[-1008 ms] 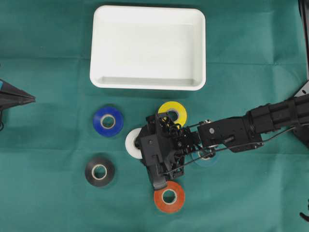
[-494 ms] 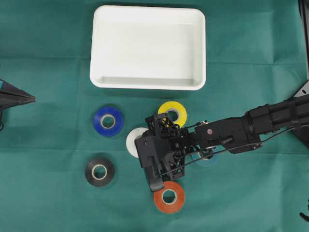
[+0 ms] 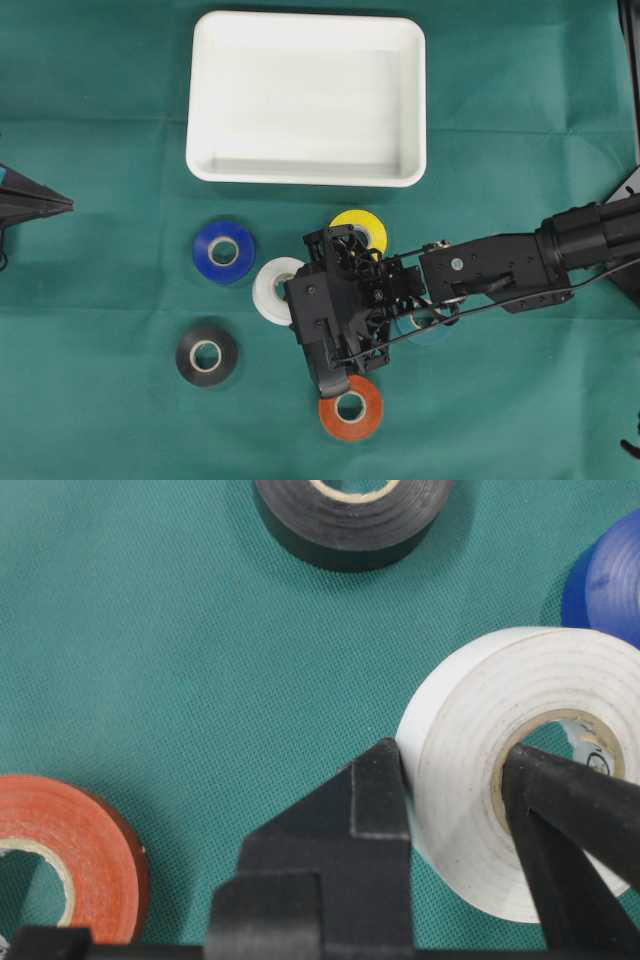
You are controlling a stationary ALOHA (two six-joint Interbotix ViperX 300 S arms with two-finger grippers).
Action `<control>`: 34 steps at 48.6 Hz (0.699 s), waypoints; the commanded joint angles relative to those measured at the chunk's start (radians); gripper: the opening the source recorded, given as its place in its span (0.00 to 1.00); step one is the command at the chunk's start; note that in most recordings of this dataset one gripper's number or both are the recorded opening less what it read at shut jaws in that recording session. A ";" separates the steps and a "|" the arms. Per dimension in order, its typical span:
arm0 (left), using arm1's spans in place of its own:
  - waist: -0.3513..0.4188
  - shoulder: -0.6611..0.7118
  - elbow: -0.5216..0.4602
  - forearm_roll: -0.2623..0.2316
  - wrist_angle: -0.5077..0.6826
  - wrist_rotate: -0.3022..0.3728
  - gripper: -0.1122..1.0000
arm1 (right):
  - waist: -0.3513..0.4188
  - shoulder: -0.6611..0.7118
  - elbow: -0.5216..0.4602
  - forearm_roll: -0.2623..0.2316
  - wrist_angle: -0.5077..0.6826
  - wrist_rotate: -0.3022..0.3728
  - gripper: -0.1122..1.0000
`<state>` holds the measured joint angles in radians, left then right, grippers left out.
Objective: Put the tape into the white case with the right arm.
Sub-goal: 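Lower the right gripper and close it on the white tape roll, then lift the white roll and carry it into the white tray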
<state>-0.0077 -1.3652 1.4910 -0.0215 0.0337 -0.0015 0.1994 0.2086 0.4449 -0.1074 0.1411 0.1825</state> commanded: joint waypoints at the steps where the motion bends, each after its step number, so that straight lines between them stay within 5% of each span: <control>1: -0.002 0.008 -0.011 0.000 -0.005 0.000 0.11 | 0.003 -0.038 -0.029 0.003 -0.003 0.002 0.13; 13: -0.002 0.009 -0.011 0.000 -0.005 0.000 0.10 | -0.034 -0.041 -0.049 -0.003 -0.002 0.002 0.13; 34: -0.002 0.008 -0.011 0.002 -0.005 0.000 0.11 | -0.175 -0.048 -0.084 -0.140 0.041 0.002 0.13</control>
<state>-0.0092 -1.3652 1.4910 -0.0230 0.0337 0.0000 0.0552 0.2040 0.3881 -0.2362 0.1856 0.1825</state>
